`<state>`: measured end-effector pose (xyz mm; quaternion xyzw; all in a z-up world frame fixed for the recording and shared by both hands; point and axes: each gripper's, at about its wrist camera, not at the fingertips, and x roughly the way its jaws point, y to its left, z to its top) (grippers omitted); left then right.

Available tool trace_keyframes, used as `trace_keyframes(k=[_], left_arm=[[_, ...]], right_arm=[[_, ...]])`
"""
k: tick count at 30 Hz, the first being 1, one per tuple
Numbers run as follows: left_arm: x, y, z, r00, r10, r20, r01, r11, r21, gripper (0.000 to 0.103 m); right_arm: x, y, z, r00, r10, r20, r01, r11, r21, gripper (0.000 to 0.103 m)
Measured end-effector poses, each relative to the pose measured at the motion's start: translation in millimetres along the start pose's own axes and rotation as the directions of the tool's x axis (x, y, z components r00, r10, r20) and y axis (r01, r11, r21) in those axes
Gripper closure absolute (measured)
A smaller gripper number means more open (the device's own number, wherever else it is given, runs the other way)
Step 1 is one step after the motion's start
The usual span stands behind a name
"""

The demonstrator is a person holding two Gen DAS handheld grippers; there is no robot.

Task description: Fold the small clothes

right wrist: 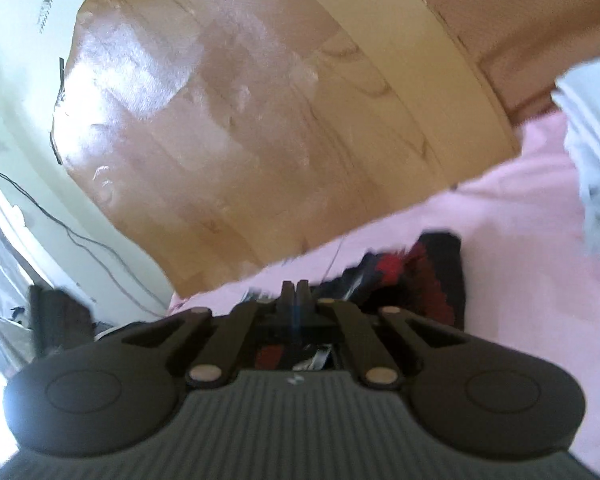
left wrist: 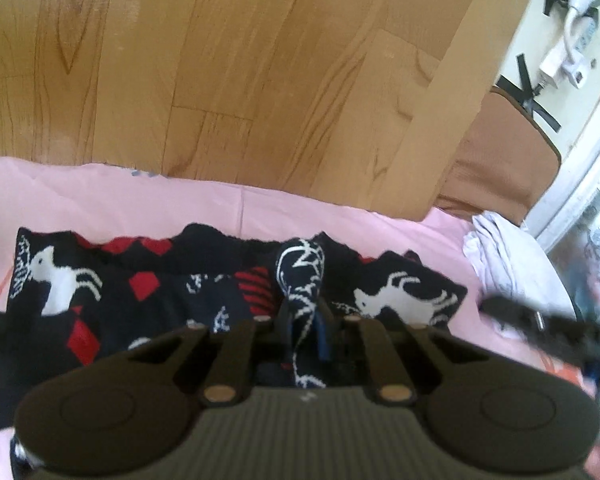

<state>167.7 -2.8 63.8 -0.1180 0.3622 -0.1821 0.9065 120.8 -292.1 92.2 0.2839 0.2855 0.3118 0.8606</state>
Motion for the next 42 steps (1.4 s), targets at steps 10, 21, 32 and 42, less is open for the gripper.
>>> trace_keyframes(k=[10, 21, 32, 42], left_arm=[[9.8, -4.0, -5.5, 1.000, -0.002, -0.014, 0.002, 1.000, 0.006, 0.093], [9.3, 6.9, -4.8, 0.999, -0.027, -0.028, 0.027, 1.000, -0.008, 0.092], [-3.4, 15.7, -6.0, 0.990, -0.137, 0.033, 0.139, 0.986, -0.087, 0.090], [28.1, -15.0, -11.5, 0.996, -0.063, -0.063, 0.066, 0.997, 0.048, 0.070]], right_arm=[[21.9, 54.9, -5.8, 0.936, -0.307, 0.173, 0.332, 0.604, -0.724, 0.052], [56.3, 74.6, -78.8, 0.924, -0.364, 0.118, 0.047, -0.199, -0.979, 0.050], [37.9, 57.8, 36.1, 0.997, -0.083, 0.011, 0.083, 0.970, -0.230, 0.093], [-18.3, -46.6, -31.0, 0.977, -0.193, 0.095, 0.144, 0.915, 0.377, 0.083]])
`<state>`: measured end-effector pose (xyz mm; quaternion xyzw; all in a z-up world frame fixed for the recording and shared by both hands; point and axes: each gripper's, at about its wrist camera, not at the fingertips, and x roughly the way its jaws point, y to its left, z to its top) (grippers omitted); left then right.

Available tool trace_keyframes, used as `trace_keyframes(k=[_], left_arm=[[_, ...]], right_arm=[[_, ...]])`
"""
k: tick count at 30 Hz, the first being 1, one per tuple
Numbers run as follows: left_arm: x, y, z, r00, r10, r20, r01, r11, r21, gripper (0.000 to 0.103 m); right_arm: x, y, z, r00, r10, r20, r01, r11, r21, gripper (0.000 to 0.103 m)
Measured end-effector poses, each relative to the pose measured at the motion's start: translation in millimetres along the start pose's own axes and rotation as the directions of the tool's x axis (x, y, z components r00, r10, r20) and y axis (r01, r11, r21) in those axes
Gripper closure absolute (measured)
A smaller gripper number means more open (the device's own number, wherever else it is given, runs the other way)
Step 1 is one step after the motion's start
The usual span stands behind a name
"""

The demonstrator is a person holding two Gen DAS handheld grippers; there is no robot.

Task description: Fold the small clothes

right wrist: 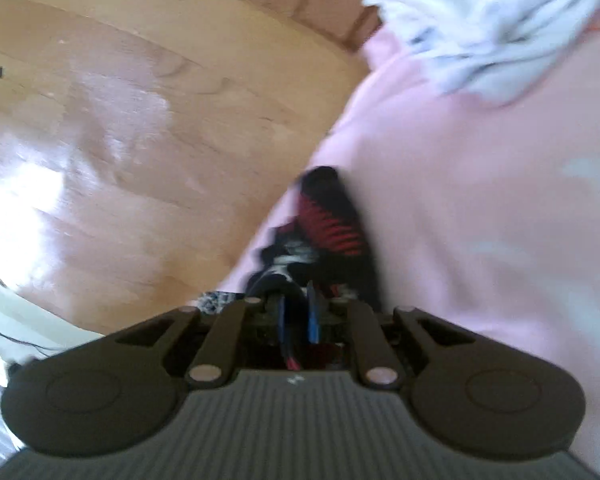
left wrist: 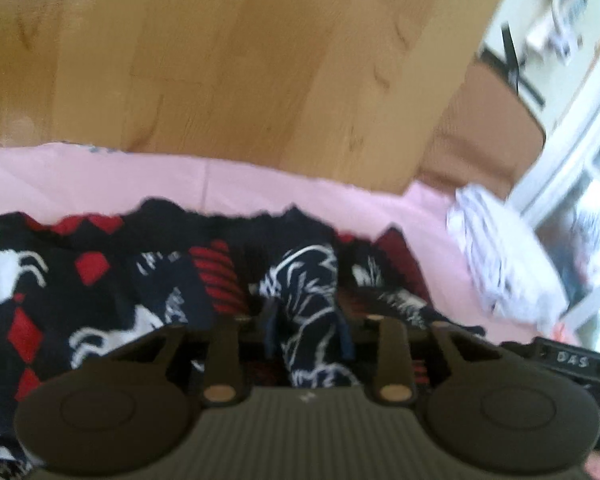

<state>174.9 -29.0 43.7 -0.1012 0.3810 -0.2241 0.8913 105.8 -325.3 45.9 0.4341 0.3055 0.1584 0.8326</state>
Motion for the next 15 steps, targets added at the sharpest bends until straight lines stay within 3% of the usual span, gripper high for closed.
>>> trace_keyframes(k=[3, 6, 11, 13, 15], left_arm=[[-2.6, -12.2, -6.7, 0.999, 0.042, 0.017, -0.043, 0.997, 0.062, 0.069], [-9.4, -11.1, -8.1, 0.999, 0.040, 0.019, -0.041, 0.998, 0.050, 0.069], [-12.2, -14.5, -5.6, 0.999, 0.035, 0.020, -0.036, 0.998, 0.042, 0.064], [-10.3, -18.7, -5.8, 0.999, 0.046, 0.017, -0.047, 0.998, 0.048, 0.063], [-8.9, -20.6, -7.0, 0.999, 0.052, 0.014, -0.053, 0.997, 0.049, 0.061]], right_arm=[[-22.3, 17.2, 2.9, 0.999, -0.031, 0.013, 0.033, 0.979, -0.199, 0.054], [-45.1, 25.2, 6.5, 0.999, -0.011, 0.037, 0.023, 0.938, -0.346, 0.052], [-42.7, 37.0, 25.4, 0.995, 0.091, 0.032, -0.072, 0.917, -0.392, 0.052], [-20.0, 43.0, 33.6, 0.995, 0.095, -0.015, -0.094, 0.911, -0.402, 0.052], [12.7, 38.8, 32.4, 0.991, 0.046, -0.122, -0.090, 0.918, -0.386, 0.052]])
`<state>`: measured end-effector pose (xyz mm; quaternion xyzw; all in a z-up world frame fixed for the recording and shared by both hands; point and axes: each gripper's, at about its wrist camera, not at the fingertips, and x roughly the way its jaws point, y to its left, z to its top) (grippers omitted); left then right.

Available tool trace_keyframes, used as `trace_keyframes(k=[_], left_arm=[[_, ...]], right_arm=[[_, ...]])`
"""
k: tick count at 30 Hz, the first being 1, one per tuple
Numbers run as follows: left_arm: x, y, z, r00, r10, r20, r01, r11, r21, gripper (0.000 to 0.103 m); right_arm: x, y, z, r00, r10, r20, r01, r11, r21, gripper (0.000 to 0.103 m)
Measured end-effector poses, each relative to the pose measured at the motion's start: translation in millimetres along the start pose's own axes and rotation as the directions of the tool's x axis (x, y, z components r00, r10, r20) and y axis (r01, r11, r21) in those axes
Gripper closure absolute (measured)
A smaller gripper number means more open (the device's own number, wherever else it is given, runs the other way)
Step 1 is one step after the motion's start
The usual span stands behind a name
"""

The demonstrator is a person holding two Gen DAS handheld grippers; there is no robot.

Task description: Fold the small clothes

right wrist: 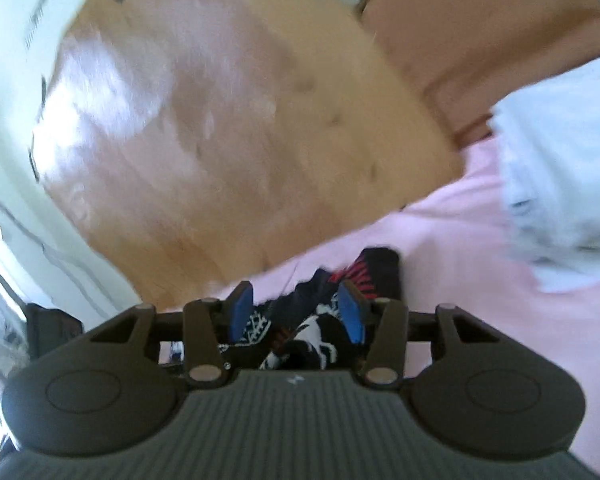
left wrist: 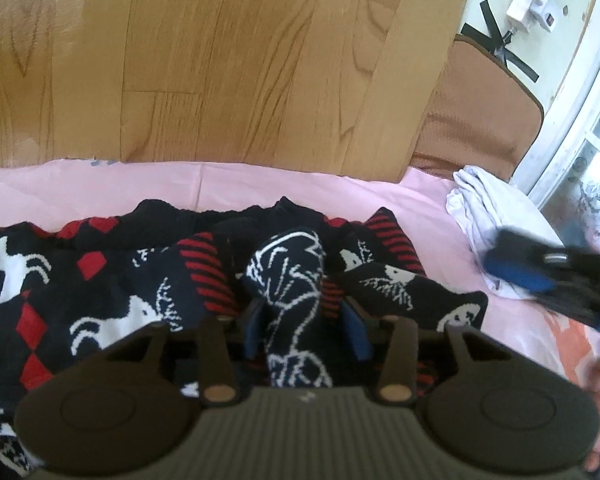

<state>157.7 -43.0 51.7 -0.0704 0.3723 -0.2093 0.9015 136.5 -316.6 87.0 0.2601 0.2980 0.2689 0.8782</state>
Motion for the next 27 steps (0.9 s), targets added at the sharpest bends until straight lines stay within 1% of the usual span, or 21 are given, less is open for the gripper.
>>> trace_keyframes(k=[1, 2, 3, 4, 5, 6, 7, 8, 9, 10, 11, 12, 13, 14, 15, 16, 17, 19, 23, 24, 27], left_arm=[[0.2, -0.4, -0.8, 1.000, 0.004, -0.002, -0.004, 1.000, -0.001, 0.061], [0.2, 0.2, -1.9, 1.000, 0.001, -0.004, -0.001, 1.000, -0.005, 0.064], [0.2, 1.1, -2.7, 1.000, -0.002, -0.008, 0.002, 1.000, -0.009, 0.066], [0.2, 2.4, -3.3, 1.000, -0.009, -0.010, 0.009, 1.000, -0.015, 0.079], [-0.5, 4.0, -2.7, 0.999, -0.032, -0.007, 0.031, 0.999, -0.027, 0.089], [-2.0, 5.7, -0.6, 0.997, -0.071, 0.004, 0.072, 0.996, -0.052, 0.091], [-5.4, 8.0, 3.3, 0.992, -0.120, 0.031, 0.122, 0.989, -0.089, 0.091], [-9.2, 9.2, 7.2, 0.986, -0.158, 0.062, 0.164, 0.980, -0.115, 0.091], [-14.1, 10.5, 11.5, 0.974, -0.204, 0.101, 0.216, 0.967, -0.137, 0.090], [-19.8, 12.1, 15.3, 0.958, -0.247, 0.149, 0.269, 0.951, -0.153, 0.088], [-24.0, 13.3, 17.6, 0.947, -0.263, 0.184, 0.293, 0.943, -0.161, 0.085], [-26.4, 13.5, 19.2, 0.945, -0.252, 0.208, 0.287, 0.944, -0.163, 0.084], [-23.9, 13.2, 19.5, 0.959, -0.199, 0.204, 0.234, 0.959, -0.162, 0.083], [-15.6, 12.4, 19.3, 0.977, -0.133, 0.165, 0.159, 0.975, -0.155, 0.070], [-1.5, 12.2, 18.1, 0.994, -0.059, 0.091, 0.072, 0.986, -0.151, 0.061], [17.1, 14.1, 12.7, 1.000, 0.006, -0.006, -0.007, 0.988, -0.155, 0.064], [16.9, 11.9, 5.6, 0.999, 0.025, 0.038, -0.020, 0.991, -0.133, 0.062], [15.3, -4.5, -0.1, 0.994, 0.089, 0.068, -0.088, 0.996, -0.016, 0.061], [18.0, -28.6, -9.9, 0.975, 0.190, 0.112, -0.204, 0.970, 0.133, 0.058], [18.1, -31.0, -13.5, 0.971, 0.204, 0.126, -0.222, 0.962, 0.158, 0.057], [12.8, -34.8, -10.0, 0.968, 0.222, 0.115, -0.239, 0.957, 0.165, 0.056]], right_arm=[[17.4, -4.4, -3.4, 0.994, -0.005, -0.107, 0.008, 1.000, 0.028, 0.052], [31.3, -7.9, -8.9, 0.985, 0.001, -0.175, 0.007, 0.999, 0.044, 0.062], [31.7, -10.8, -15.9, 0.986, 0.015, -0.169, -0.007, 0.999, 0.049, 0.080], [30.0, -13.2, -17.9, 0.986, 0.013, -0.165, -0.003, 0.998, 0.060, 0.083], [27.1, -17.0, -16.3, 0.988, 0.041, -0.151, -0.027, 0.995, 0.098, 0.089], [22.7, -20.4, -13.4, 0.990, 0.088, -0.106, -0.072, 0.987, 0.144, 0.089], [13.5, -21.3, -9.8, 0.987, 0.160, -0.019, -0.155, 0.973, 0.170, 0.089], [5.8, -20.3, -4.4, 0.968, 0.244, 0.061, -0.251, 0.951, 0.181, 0.089], [-0.3, -20.7, 0.4, 0.937, 0.326, 0.125, -0.346, 0.918, 0.196, 0.089], [-3.0, -23.8, 3.3, 0.898, 0.406, 0.171, -0.437, 0.872, 0.221, 0.089], [-2.4, -28.9, 3.2, 0.869, 0.454, 0.198, -0.491, 0.838, 0.238, 0.089], [0.6, -34.2, 1.3, 0.877, 0.439, 0.197, -0.477, 0.845, 0.242, 0.089], [7.3, -41.0, -0.8, 0.923, 0.356, 0.146, -0.383, 0.889, 0.251, 0.089], [20.0, -49.7, -4.1, 0.978, 0.204, 0.039, -0.207, 0.943, 0.260, 0.089], [32.4, -56.0, -8.6, 0.996, 0.053, -0.072, -0.034, 0.971, 0.238, 0.093], [32.5, -61.1, -13.6, 0.997, 0.054, -0.057, -0.040, 0.974, 0.224, 0.091], [29.8, -57.7, -11.9, 0.997, 0.040, -0.063, -0.026, 0.978, 0.209, 0.091], [26.7, -38.5, -12.7, 0.999, -0.024, -0.040, 0.026, 0.998, 0.057, 0.091], [27.8, -33.0, -15.2, 0.999, -0.040, -0.028, 0.041, 0.999, 0.032, 0.090], [26.3, -34.0, -14.5, 0.999, -0.032, -0.023, 0.033, 0.999, 0.036, 0.086], [11.1, -33.3, -14.6, 0.999, -0.013, 0.046, 0.011, 1.000, 0.024, 0.079]])
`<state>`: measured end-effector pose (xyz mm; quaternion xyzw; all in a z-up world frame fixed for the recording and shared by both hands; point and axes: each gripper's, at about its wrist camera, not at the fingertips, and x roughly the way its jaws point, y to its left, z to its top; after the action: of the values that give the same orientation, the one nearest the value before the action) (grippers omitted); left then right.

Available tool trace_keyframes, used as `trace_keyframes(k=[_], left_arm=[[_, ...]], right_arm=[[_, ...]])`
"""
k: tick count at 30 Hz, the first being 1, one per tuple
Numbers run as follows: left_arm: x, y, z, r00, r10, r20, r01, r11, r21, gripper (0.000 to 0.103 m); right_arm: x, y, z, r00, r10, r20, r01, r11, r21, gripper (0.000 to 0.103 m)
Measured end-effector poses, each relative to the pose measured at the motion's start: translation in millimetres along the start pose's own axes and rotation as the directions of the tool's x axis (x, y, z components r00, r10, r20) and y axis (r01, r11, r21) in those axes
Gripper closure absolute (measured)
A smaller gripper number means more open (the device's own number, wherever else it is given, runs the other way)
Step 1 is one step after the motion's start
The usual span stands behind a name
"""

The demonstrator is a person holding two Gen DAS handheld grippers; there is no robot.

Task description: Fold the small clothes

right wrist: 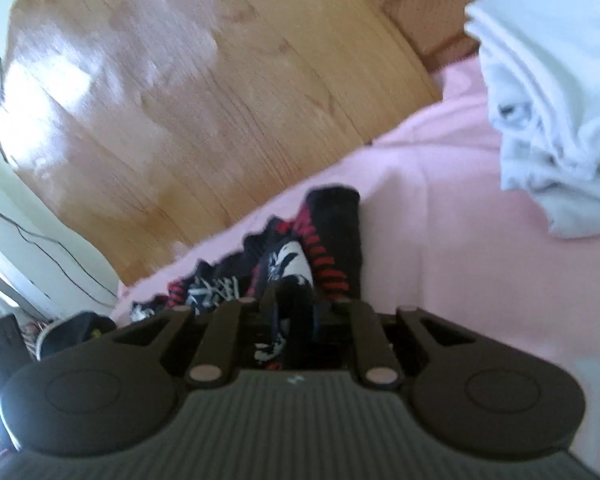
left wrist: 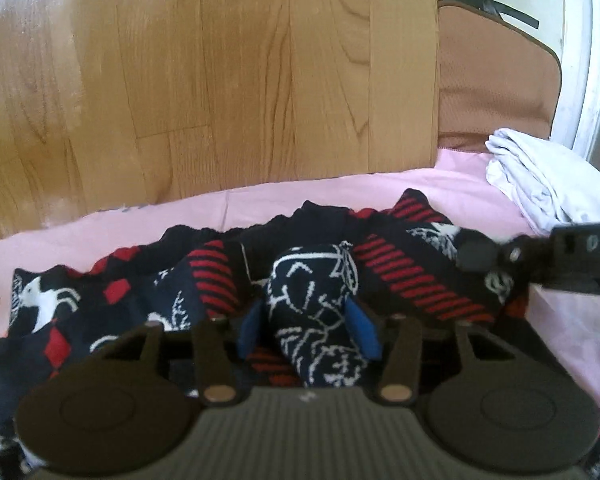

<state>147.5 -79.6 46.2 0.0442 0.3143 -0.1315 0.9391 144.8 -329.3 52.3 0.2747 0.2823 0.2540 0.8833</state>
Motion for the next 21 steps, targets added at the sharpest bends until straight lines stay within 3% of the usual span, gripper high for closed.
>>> trace_keyframes(k=[2, 4, 7, 8, 10, 11, 12, 13, 15, 18, 21], left_arm=[[-18.0, 3.9, 1.0, 1.000, -0.015, 0.017, 0.016, 1.000, -0.009, 0.054], [-43.3, 4.9, -2.0, 0.996, -0.007, 0.090, 0.007, 1.000, 0.001, 0.054], [-69.8, 2.1, -4.9, 0.983, -0.053, 0.174, 0.053, 0.999, 0.004, 0.059], [-73.4, -1.0, -5.2, 0.979, -0.093, 0.179, 0.092, 0.996, 0.013, 0.067], [-69.5, -9.4, -9.3, 0.977, -0.170, 0.130, 0.167, 0.985, 0.034, 0.087], [-62.2, -13.1, -12.9, 0.979, -0.182, 0.088, 0.179, 0.983, 0.037, 0.091], [-51.5, -15.9, -17.2, 0.984, -0.176, 0.037, 0.174, 0.984, 0.039, 0.091], [-36.2, -18.1, -22.5, 0.988, -0.153, -0.022, 0.154, 0.987, 0.037, 0.091], [-33.4, -15.5, -29.0, 0.989, -0.143, 0.025, 0.142, 0.989, 0.048, 0.091], [-42.5, -10.1, -21.6, 0.991, -0.129, -0.023, 0.129, 0.992, 0.003, 0.091], [-69.8, 8.7, -23.3, 0.994, -0.111, -0.006, 0.111, 0.993, -0.030, 0.084]], right_arm=[[-15.5, 5.9, -1.5, 0.999, -0.001, 0.036, 0.003, 0.999, -0.039, 0.079], [-31.7, 19.0, 0.2, 0.997, 0.018, 0.077, -0.011, 0.996, -0.087, 0.079], [-39.6, 37.3, 2.0, 0.996, 0.045, 0.078, -0.032, 0.986, -0.164, 0.079], [-37.5, 38.6, 1.6, 0.997, 0.061, 0.051, -0.051, 0.985, -0.164, 0.079], [-21.6, 34.9, -2.6, 0.999, 0.038, -0.033, -0.043, 0.989, -0.142, 0.081], [-8.0, 27.7, -6.5, 0.996, -0.024, -0.090, 0.012, 0.991, -0.131, 0.081], [2.7, 16.1, -10.7, 0.990, -0.071, -0.119, 0.057, 0.991, -0.119, 0.085], [4.0, 3.8, -12.0, 0.995, -0.023, -0.098, 0.016, 0.997, -0.073, 0.085], [3.5, -10.3, -3.0, 0.992, 0.010, -0.127, -0.002, 0.998, 0.065, 0.087], [-11.8, -1.3, -3.9, 0.994, -0.008, -0.111, 0.015, 0.998, 0.060, 0.078], [-48.9, 7.8, -11.6, 0.996, 0.052, -0.075, -0.048, 0.998, 0.050, 0.069]])
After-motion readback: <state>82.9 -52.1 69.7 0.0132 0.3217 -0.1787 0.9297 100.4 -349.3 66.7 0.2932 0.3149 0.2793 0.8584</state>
